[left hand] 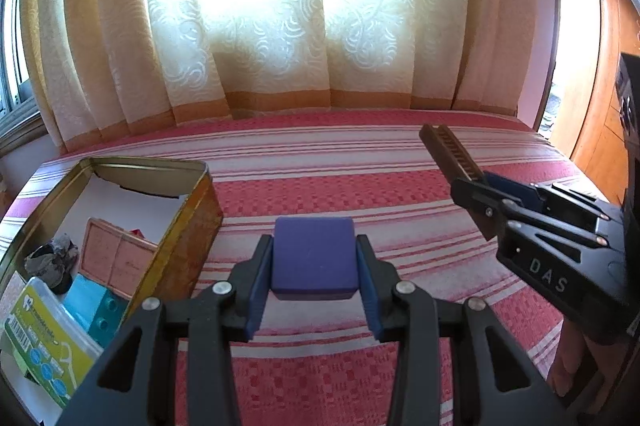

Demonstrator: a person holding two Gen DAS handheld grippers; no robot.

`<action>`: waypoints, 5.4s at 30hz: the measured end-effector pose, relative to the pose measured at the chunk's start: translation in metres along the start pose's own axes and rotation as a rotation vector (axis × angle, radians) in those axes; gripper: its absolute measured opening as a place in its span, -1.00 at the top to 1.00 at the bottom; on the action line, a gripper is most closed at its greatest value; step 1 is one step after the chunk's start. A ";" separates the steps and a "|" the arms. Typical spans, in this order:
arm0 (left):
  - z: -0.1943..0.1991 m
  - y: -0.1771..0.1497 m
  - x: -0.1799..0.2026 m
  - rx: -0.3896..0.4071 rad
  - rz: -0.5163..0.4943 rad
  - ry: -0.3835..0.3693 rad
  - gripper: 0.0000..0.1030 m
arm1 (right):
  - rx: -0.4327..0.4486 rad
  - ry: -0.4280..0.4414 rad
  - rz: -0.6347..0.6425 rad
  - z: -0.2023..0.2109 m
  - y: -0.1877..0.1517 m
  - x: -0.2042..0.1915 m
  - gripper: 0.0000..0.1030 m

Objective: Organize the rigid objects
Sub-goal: 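Carry the brown rack and purple cube with both grippers toward the gold tin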

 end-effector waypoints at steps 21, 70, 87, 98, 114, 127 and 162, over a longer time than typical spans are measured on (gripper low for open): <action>0.017 -0.013 -0.015 0.008 0.047 -0.010 0.23 | 0.057 0.047 0.064 0.021 -0.006 -0.023 0.47; 0.052 -0.031 -0.038 0.089 0.074 0.018 0.23 | 0.128 0.127 0.134 0.038 -0.009 -0.069 0.46; 0.060 -0.034 -0.047 0.115 0.096 0.024 0.23 | 0.131 0.150 0.155 0.040 -0.012 -0.083 0.46; 0.063 -0.036 -0.050 0.121 0.101 0.027 0.23 | 0.133 0.160 0.160 0.042 -0.014 -0.088 0.46; 0.068 -0.040 -0.056 0.125 0.106 0.035 0.23 | 0.142 0.181 0.180 0.044 -0.014 -0.099 0.46; 0.075 -0.045 -0.066 0.132 0.120 0.038 0.23 | 0.148 0.204 0.185 0.047 -0.015 -0.106 0.46; 0.091 -0.060 -0.103 0.163 0.148 0.068 0.23 | 0.103 0.281 0.230 0.034 -0.013 -0.148 0.46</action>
Point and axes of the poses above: each gripper's, at about its wrist camera, not at the fingertips, and z roughly against the way its jaws point, x to its right, y to its top, the point moved 6 cm from there along -z, roughly the way its jaws point, and after that the axes turned 11 degrees about -x, right-handed, at the moved point
